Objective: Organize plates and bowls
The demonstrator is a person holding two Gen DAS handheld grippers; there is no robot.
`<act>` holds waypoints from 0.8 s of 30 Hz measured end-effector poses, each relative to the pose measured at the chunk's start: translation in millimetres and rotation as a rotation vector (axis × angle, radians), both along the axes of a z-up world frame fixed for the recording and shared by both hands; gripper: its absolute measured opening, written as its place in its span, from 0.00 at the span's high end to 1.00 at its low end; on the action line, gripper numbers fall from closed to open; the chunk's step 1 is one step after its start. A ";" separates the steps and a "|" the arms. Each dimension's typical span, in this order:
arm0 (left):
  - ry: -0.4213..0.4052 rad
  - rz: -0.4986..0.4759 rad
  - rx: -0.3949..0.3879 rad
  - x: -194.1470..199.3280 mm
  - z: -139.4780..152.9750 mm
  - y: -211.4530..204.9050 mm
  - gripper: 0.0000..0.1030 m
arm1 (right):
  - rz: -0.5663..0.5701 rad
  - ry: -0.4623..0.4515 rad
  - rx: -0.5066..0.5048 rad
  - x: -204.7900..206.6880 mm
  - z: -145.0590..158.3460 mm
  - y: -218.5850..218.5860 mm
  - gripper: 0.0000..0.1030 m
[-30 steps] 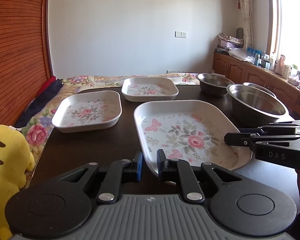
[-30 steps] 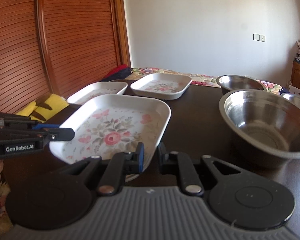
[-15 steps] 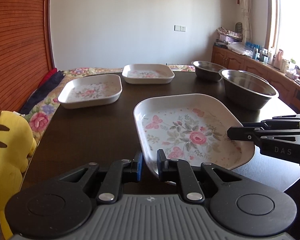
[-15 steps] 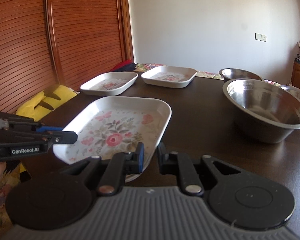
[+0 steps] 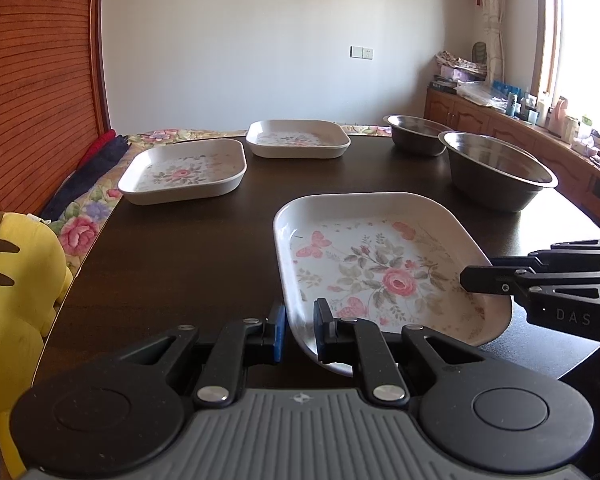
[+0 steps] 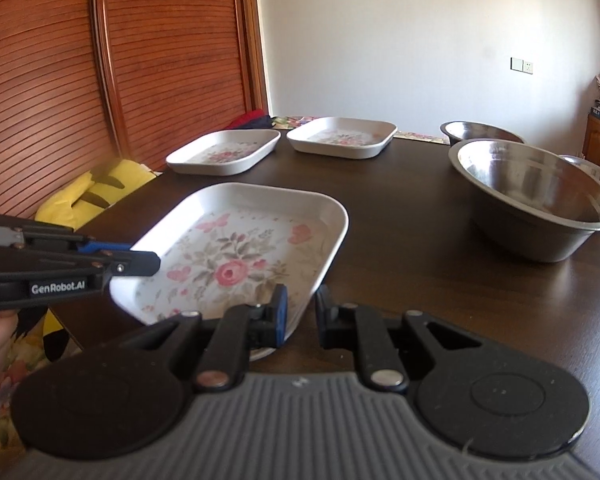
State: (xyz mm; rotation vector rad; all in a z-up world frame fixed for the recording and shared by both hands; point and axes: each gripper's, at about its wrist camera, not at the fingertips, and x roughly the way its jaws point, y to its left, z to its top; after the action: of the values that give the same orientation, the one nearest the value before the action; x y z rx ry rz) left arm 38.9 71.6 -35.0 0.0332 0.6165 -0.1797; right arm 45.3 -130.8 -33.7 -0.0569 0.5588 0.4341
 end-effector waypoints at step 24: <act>0.001 0.011 -0.020 3.6 -2.4 2.5 0.72 | -0.028 -0.016 0.036 3.5 6.5 -9.5 0.78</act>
State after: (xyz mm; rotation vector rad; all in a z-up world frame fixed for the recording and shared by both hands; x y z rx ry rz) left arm 42.6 74.1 -37.4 0.0105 0.6153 -0.1747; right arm 48.8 -140.2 -27.2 -0.0174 0.5355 0.4157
